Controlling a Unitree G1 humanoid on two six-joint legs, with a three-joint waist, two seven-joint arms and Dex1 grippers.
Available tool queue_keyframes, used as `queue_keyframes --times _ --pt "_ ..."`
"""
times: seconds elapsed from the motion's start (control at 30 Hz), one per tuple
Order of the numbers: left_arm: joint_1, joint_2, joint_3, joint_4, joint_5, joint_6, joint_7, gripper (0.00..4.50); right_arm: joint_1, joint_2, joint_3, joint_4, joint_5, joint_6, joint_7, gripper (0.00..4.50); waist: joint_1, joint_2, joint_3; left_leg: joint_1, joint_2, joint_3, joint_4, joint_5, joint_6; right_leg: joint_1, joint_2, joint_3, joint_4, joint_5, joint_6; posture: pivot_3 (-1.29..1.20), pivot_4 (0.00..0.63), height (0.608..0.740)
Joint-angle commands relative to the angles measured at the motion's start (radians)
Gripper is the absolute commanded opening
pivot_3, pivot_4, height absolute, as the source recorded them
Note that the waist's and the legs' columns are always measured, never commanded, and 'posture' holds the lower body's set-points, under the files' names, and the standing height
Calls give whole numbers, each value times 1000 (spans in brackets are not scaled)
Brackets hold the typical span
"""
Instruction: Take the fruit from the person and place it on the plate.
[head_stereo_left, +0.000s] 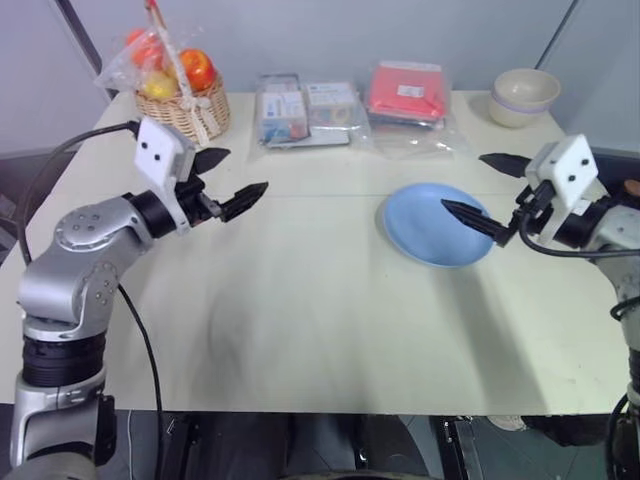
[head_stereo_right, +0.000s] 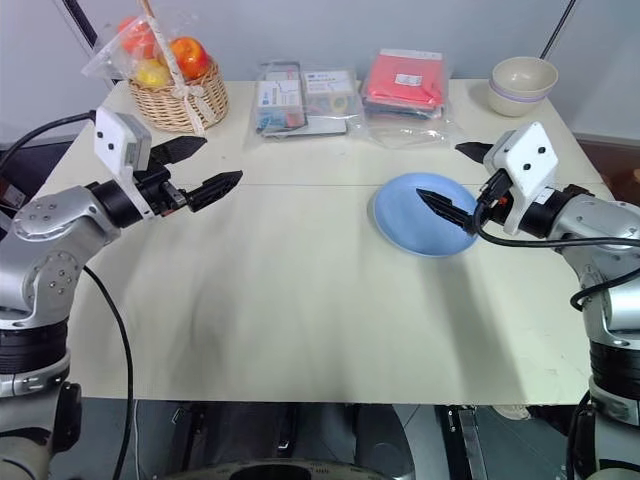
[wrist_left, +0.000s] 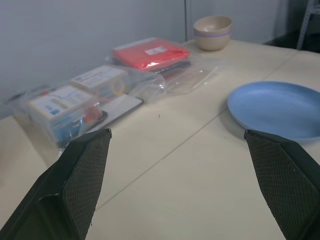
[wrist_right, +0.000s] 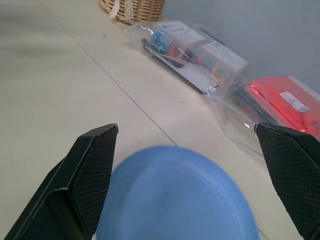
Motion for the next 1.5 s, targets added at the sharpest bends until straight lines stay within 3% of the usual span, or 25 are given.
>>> queue_keyframes --times 0.03,1.5 --pt "-6 8 21 -25 -6 -9 3 4449 -1 -17 -44 -36 22 1 0 4500 1 0 0 0 0 0 0 0 0 0 0 0 0 0 0 0 150 740" --pt "-11 -1 7 -42 -44 13 9 4449 74 2 -92 -114 97 54 -64 4500 1 0 0 0 0 0 0 0 0 0 0 0 0 0 0 0 150 740"
